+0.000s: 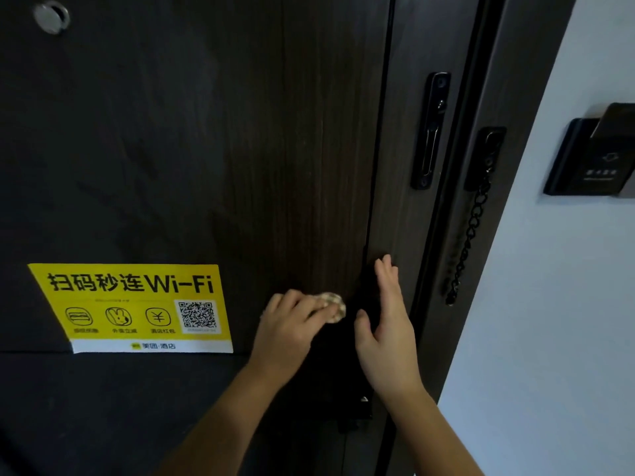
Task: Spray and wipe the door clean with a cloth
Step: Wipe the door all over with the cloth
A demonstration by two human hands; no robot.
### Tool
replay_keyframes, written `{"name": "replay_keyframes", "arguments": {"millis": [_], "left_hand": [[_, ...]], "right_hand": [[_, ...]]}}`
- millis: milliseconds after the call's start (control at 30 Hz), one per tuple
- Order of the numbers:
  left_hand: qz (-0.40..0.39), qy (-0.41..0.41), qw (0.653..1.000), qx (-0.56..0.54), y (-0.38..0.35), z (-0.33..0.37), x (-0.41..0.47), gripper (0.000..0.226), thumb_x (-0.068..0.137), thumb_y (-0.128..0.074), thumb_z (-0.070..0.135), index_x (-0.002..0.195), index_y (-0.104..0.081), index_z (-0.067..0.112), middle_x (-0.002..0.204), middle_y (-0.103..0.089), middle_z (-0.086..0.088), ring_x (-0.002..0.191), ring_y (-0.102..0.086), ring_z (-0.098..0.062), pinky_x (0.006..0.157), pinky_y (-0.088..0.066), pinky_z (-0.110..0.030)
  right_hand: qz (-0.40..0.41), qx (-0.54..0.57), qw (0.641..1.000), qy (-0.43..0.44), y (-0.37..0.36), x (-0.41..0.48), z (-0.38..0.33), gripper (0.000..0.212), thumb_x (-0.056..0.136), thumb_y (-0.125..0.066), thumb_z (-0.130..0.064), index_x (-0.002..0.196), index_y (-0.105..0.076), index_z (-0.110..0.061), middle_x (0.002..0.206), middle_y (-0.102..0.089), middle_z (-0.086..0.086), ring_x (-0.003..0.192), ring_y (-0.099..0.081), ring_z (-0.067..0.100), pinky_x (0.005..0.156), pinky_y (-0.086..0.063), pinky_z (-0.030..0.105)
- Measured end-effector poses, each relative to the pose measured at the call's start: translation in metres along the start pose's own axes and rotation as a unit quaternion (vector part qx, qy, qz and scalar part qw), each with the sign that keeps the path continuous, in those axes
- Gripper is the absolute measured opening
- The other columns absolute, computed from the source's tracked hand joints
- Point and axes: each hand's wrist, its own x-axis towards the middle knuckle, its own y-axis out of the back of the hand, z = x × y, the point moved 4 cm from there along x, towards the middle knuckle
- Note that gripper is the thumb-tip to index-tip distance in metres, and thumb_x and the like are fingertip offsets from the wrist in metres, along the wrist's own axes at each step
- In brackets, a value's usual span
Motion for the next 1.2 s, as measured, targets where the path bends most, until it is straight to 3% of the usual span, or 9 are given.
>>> {"name": "replay_keyframes", "arguments": {"millis": [100, 200, 333, 400, 500, 700, 900, 1067, 1200], "left_hand": [[0.086, 0.095, 0.992, -0.006, 0.037, -0.028, 0.023, 0.021, 0.087, -0.059, 0.007, 0.105, -0.071, 0.009, 0.085, -0.062, -0.007, 0.079, -0.050, -0.023, 0.066, -0.044, -0.033], [0.167, 0.190, 0.968, 0.000, 0.073, -0.058, 0.024, 0.025, 0.084, -0.057, 0.002, 0.105, -0.070, 0.003, 0.103, -0.059, -0.011, 0.095, -0.049, -0.024, 0.082, -0.038, -0.019], [0.151, 0.272, 0.950, 0.031, 0.074, -0.079, 0.011, 0.031, 0.079, -0.063, -0.005, 0.107, -0.070, 0.006, 0.114, -0.059, -0.013, 0.106, -0.047, -0.029, 0.081, -0.046, -0.031], [0.118, 0.251, 0.960, 0.038, 0.058, -0.071, -0.004, 0.032, 0.081, -0.065, -0.002, 0.112, -0.068, 0.006, 0.118, -0.060, -0.014, 0.109, -0.048, -0.031, 0.084, -0.050, -0.037], [0.069, 0.224, 0.972, 0.012, 0.037, -0.058, -0.031, 0.040, 0.076, -0.072, -0.002, 0.115, -0.068, 0.004, 0.119, -0.060, -0.015, 0.109, -0.048, -0.028, 0.087, -0.046, -0.032], [-0.051, 0.224, 0.972, -0.048, 0.011, -0.040, -0.079, 0.042, 0.061, -0.084, -0.006, 0.099, -0.072, 0.007, 0.103, -0.055, -0.005, 0.093, -0.051, -0.021, 0.060, -0.056, -0.030], [0.052, 0.176, 0.982, -0.042, 0.029, -0.050, -0.017, 0.023, 0.075, -0.069, 0.003, 0.097, -0.073, 0.006, 0.097, -0.065, -0.010, 0.090, -0.054, -0.024, 0.068, -0.051, -0.027], [-0.119, 0.026, 0.991, -0.055, -0.011, -0.013, -0.071, 0.029, 0.066, -0.078, 0.005, 0.093, -0.074, 0.016, 0.089, -0.062, -0.001, 0.083, -0.043, -0.016, 0.054, -0.050, -0.027], [-0.043, 0.018, 0.998, -0.053, 0.011, -0.027, -0.012, 0.026, 0.085, -0.049, 0.012, 0.097, -0.073, 0.012, 0.092, -0.062, -0.004, 0.084, -0.047, -0.020, 0.058, -0.050, -0.030]], "right_hand": [[0.006, -0.002, 1.000, 0.000, -0.002, 0.000, -0.001, 0.079, 0.091, -0.053, 0.001, 0.150, -0.015, -0.035, 0.157, -0.005, -0.026, 0.144, 0.001, -0.007, 0.120, -0.017, 0.048], [0.011, 0.005, 1.000, 0.000, -0.006, -0.001, -0.005, 0.079, 0.092, -0.054, -0.002, 0.150, -0.013, -0.037, 0.157, -0.003, -0.028, 0.144, 0.003, -0.007, 0.120, -0.018, 0.045], [0.021, 0.010, 1.000, -0.003, -0.011, -0.002, -0.007, 0.076, 0.092, -0.053, -0.001, 0.151, -0.016, -0.031, 0.158, -0.004, -0.023, 0.143, 0.004, -0.008, 0.121, -0.013, 0.037], [0.016, 0.010, 1.000, -0.003, -0.015, -0.004, -0.007, 0.076, 0.092, -0.053, -0.001, 0.151, -0.016, -0.031, 0.159, -0.004, -0.022, 0.144, 0.004, -0.008, 0.121, -0.012, 0.035], [0.011, 0.004, 1.000, 0.000, -0.018, -0.007, -0.006, 0.076, 0.092, -0.053, -0.001, 0.150, -0.016, -0.033, 0.158, -0.004, -0.022, 0.143, 0.005, -0.008, 0.121, -0.011, 0.033], [0.016, -0.025, 1.000, 0.002, -0.025, -0.010, -0.001, 0.074, 0.091, -0.054, -0.002, 0.151, -0.021, -0.029, 0.159, -0.004, -0.019, 0.145, 0.004, -0.004, 0.121, -0.013, 0.044], [0.015, -0.044, 0.999, -0.010, -0.024, -0.014, 0.006, 0.074, 0.090, -0.053, 0.000, 0.151, -0.021, -0.028, 0.157, -0.008, -0.021, 0.144, 0.001, -0.006, 0.122, -0.007, 0.043], [-0.001, -0.046, 0.999, -0.011, -0.019, -0.016, 0.006, 0.077, 0.090, -0.052, 0.001, 0.151, -0.018, -0.031, 0.155, -0.010, -0.025, 0.143, 0.000, -0.008, 0.122, -0.007, 0.041], [-0.003, -0.031, 0.999, -0.012, -0.014, -0.016, 0.006, 0.076, 0.090, -0.052, 0.001, 0.151, -0.020, -0.031, 0.155, -0.013, -0.026, 0.143, -0.003, -0.008, 0.121, -0.017, 0.045]]}}
